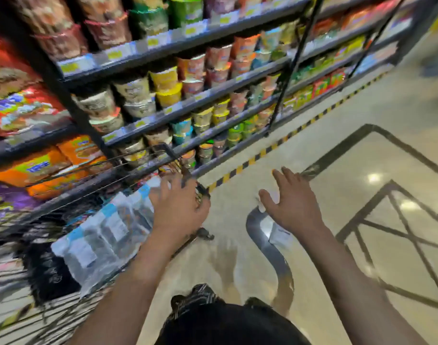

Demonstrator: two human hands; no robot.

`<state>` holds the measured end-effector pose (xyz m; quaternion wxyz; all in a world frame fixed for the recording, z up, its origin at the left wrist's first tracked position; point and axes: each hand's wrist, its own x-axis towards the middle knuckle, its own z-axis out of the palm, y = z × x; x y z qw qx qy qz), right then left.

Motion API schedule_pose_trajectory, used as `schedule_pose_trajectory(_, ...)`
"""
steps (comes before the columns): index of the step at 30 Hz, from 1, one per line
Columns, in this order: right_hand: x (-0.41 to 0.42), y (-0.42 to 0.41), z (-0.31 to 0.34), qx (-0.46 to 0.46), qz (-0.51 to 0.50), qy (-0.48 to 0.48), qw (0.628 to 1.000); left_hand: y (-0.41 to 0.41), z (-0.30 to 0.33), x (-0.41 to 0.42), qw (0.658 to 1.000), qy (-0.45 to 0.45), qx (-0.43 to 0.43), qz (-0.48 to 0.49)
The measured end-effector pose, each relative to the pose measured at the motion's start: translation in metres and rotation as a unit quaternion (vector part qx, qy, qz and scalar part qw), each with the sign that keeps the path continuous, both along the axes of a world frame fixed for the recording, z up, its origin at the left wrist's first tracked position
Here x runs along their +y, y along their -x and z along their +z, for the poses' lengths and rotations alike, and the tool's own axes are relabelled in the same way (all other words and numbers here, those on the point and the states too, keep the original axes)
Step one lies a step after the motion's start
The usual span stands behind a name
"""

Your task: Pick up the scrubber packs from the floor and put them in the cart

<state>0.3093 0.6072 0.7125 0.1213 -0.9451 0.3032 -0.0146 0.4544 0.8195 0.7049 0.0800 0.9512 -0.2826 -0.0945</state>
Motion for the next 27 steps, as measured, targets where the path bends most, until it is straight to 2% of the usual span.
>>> schedule_pose_trajectory(7,-0.077,0.195,-0.008,0.007,-0.186,0.010,0.983,0.099,-0.018,-0.144,0.992,0.000,-0.004,-0.128)
schedule_pose_trajectory(12,-0.116,0.265,-0.036,0.035,-0.220,0.007,0.975,0.147,-0.034,-0.215,0.983,0.001,-0.007,-0.185)
schedule_pose_trajectory(18,-0.175,0.270,-0.049,0.056,-0.218,-0.008,0.974,0.157,-0.055,-0.273,0.980,-0.017,-0.002,-0.197)
schedule_pose_trajectory(23,-0.252,0.237,-0.067,0.087,-0.197,-0.022,0.976,0.137,-0.085,-0.335,0.983,-0.029,0.016,-0.178)
schedule_pose_trajectory(27,-0.306,0.205,-0.087,0.132,-0.182,-0.076,0.971,0.121,-0.114,-0.390,0.983,-0.061,0.020,-0.171)
